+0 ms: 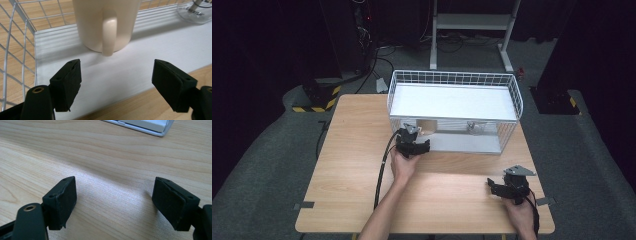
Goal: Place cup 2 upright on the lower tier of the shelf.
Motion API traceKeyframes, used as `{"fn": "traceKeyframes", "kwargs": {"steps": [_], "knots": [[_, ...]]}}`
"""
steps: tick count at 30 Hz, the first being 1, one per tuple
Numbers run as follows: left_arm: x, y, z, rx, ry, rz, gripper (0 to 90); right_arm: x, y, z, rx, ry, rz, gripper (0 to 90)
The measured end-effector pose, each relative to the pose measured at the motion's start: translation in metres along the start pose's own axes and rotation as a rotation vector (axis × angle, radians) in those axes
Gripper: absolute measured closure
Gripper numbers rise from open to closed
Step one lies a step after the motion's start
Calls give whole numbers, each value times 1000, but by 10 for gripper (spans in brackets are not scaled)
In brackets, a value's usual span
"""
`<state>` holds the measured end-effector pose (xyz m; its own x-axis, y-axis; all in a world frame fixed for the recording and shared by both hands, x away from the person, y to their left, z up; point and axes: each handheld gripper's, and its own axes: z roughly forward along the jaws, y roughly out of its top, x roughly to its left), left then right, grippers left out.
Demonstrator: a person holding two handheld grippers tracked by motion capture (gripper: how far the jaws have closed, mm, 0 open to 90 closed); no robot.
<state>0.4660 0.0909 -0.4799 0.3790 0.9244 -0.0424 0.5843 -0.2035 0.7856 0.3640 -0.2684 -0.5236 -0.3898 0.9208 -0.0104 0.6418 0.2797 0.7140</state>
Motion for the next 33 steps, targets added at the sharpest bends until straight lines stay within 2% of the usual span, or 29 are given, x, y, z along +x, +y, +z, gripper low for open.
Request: {"fn": "traceKeyframes", "kwargs": {"steps": [1, 3, 5, 6, 7, 8, 10, 17, 25, 27, 33], "knots": [[-1, 0, -1, -1, -9, -7, 241, 0, 0, 0, 0, 0, 0, 201], [-2, 0, -5, -12, -2, 18, 242, 0, 0, 0, 0, 0, -1, 201], [-5, 0, -7, -18, -20, 8, 242, 0, 0, 0, 0, 0, 0, 201], [-5, 0, -9, -22, -18, 17, 242, 0, 0, 0, 0, 0, 0, 201], [-5, -1, -10, -24, -31, 5, 242, 0, 0, 0, 0, 0, 0, 201], [-5, -1, -12, -24, -29, 16, 242, 0, 0, 0, 0, 0, 0, 201], [-6, -2, -15, -29, -40, 12, 240, 0, 0, 0, 0, 0, -2, 201], [-6, -3, -24, -46, -44, 28, 240, 0, 0, 0, 0, 0, 0, 201], [-4, -10, -36, -56, -59, 24, 242, 0, 0, 0, 0, 0, -1, 201], [-4, -11, -39, -46, -63, 26, 240, 0, 0, 0, 0, 0, 0, 201], [-4, -14, -49, -55, -74, 41, 245, 0, 0, 0, 0, 0, 0, 201]]}}
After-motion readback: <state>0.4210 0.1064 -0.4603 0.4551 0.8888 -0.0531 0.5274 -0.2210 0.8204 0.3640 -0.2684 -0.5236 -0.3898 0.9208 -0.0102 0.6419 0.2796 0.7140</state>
